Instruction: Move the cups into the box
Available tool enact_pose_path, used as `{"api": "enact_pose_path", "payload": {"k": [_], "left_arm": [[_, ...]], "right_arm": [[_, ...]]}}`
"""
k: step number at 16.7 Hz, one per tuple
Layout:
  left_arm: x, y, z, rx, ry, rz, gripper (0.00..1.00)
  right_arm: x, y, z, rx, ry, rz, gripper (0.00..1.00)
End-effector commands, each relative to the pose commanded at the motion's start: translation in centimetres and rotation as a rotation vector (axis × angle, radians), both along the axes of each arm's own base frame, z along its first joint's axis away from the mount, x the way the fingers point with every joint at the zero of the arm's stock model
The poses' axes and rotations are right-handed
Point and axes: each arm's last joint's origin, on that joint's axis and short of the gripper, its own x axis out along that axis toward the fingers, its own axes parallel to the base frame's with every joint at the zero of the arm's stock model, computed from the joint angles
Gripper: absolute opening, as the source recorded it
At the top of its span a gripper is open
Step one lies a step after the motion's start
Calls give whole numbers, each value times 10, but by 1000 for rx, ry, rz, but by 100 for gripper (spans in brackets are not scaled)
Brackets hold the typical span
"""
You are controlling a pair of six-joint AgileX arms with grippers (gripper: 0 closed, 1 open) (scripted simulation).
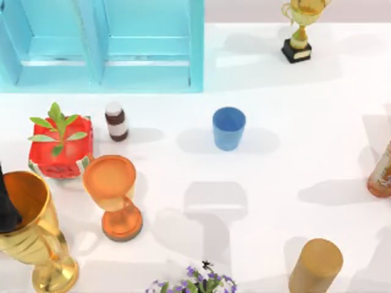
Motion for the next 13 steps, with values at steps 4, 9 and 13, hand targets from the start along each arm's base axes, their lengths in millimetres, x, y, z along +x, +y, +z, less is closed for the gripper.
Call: {"api": "enact_pose_path", "payload": {"k": [4,9,13], "left_arm": [[0,0,0,0,0,0,100],[0,0,0,0,0,0,100],[0,0,0,0,0,0,100]], "right_arm": [[-2,1,-23,-1,-1,-1,0],[-2,1,-24,-2,0,0,8],[-2,1,-24,-2,0,0,38]]}}
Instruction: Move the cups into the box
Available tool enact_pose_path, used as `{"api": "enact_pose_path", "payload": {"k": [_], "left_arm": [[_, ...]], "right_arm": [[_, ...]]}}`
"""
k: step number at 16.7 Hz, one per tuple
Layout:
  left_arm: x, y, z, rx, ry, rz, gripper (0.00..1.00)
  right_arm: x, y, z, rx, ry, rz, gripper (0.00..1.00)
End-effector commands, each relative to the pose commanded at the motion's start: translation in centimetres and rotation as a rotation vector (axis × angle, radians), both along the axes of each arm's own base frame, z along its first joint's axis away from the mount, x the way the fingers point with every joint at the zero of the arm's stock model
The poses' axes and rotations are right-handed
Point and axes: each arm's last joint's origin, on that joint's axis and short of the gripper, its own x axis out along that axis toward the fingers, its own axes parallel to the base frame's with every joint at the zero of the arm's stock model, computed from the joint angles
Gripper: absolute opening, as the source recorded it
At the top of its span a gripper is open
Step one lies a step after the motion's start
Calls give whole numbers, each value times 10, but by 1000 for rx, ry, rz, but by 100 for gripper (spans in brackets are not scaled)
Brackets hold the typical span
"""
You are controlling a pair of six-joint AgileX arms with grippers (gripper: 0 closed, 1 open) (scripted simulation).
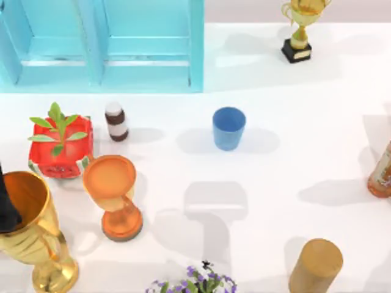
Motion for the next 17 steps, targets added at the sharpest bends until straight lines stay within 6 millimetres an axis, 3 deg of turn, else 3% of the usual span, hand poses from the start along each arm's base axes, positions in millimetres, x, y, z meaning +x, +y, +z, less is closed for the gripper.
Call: {"api": "enact_pose_path", "payload": {"k": [8,17], "left_arm": [[0,0,0,0,0,0,100],[0,0,0,0,0,0,100]], "right_arm": [[0,0,0,0,0,0,98],[0,0,0,0,0,0,100]]}}
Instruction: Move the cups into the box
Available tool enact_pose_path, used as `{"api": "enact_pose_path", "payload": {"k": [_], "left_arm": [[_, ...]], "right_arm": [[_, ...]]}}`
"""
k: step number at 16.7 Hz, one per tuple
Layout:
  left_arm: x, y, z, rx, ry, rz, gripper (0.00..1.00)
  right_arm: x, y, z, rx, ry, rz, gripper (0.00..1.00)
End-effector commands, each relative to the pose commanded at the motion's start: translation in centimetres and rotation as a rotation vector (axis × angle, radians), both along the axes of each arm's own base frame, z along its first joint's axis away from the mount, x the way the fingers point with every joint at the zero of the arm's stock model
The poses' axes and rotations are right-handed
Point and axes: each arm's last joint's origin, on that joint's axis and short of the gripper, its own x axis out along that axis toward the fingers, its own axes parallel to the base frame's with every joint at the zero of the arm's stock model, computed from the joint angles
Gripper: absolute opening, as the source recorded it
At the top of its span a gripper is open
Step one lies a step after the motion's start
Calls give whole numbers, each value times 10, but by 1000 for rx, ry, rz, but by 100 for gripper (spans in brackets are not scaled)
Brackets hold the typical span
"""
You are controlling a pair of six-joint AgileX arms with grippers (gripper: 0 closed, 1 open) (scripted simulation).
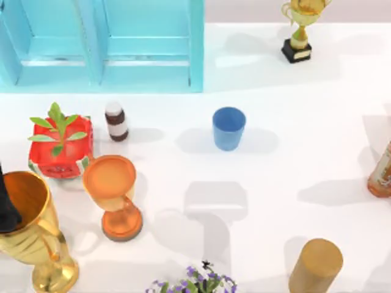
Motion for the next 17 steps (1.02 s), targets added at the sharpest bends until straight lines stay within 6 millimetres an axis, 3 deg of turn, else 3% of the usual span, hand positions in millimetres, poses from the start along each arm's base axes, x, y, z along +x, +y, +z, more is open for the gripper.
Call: {"api": "enact_pose_path", "payload": {"k": [3,14,17], "left_arm": [[0,0,0,0,0,0,100],[0,0,0,0,0,0,100],[0,0,0,0,0,0,100]], "right_arm": [[2,-3,7,7,9,-1,100],[1,-1,97,3,4,-1,100],[0,0,100,0,0,0,100]]}}
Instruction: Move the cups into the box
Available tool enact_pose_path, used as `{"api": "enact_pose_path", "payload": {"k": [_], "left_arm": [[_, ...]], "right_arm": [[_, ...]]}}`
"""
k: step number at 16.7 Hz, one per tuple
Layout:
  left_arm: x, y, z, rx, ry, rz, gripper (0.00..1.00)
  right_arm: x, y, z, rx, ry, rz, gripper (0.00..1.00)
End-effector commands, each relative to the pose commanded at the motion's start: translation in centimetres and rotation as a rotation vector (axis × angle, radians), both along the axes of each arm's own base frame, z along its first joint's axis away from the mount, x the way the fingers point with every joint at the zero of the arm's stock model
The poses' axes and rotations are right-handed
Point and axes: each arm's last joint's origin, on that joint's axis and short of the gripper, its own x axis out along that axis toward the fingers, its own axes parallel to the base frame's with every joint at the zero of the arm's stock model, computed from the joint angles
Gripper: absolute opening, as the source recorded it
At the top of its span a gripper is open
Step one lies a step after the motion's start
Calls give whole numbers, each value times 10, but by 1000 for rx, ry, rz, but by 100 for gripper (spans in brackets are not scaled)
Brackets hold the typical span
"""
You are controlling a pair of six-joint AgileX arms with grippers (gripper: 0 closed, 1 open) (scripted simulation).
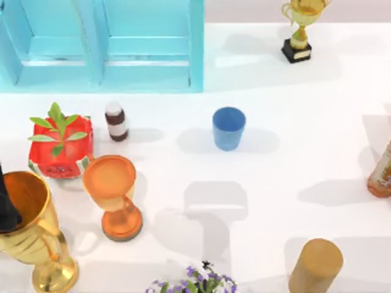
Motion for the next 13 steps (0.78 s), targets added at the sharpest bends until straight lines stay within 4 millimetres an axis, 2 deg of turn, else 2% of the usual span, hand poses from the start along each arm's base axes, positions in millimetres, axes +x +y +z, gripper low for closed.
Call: {"api": "enact_pose_path", "payload": {"k": [4,6,8,10,11,13], "left_arm": [[0,0,0,0,0,0,100],[0,0,0,0,0,0,100],[0,0,0,0,0,0,100],[0,0,0,0,0,0,100],[0,0,0,0,0,0,100],[0,0,0,0,0,0,100]], "right_arm": [[5,1,-1,-2,2,2,100],[23,5,1,-16,0,7,100],[55,18,4,-40,-11,15,100],[97,46,8,-68,-39,24,100],[120,67,9,-80,-61,26,100],[163,122,7,-90,-110,23,100]]}}
